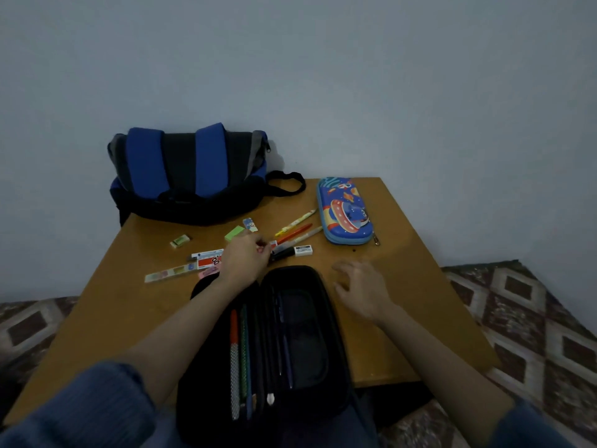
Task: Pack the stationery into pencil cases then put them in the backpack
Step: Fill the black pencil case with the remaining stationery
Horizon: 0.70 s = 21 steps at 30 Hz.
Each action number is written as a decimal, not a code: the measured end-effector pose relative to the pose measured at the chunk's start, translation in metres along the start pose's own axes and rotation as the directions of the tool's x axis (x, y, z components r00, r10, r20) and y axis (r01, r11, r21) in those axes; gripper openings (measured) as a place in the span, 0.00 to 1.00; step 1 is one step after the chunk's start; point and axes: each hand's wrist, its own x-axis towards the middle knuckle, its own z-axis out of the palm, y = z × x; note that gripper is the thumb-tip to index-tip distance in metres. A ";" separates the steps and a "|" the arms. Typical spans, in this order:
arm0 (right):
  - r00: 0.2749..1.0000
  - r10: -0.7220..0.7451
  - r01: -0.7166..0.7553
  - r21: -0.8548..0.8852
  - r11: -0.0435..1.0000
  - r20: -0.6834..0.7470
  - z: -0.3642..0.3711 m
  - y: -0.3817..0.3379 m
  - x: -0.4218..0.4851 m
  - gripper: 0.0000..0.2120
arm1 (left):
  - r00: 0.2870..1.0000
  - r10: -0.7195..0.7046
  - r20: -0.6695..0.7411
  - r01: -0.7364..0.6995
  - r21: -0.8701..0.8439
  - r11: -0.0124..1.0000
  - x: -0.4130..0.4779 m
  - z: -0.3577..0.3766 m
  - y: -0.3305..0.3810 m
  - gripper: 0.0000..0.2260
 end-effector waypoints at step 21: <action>1.000 -0.007 0.006 0.010 1.000 0.021 0.010 0.017 0.001 0.22 | 0.979 -0.095 0.183 0.048 0.246 0.968 0.095 0.054 0.016 0.11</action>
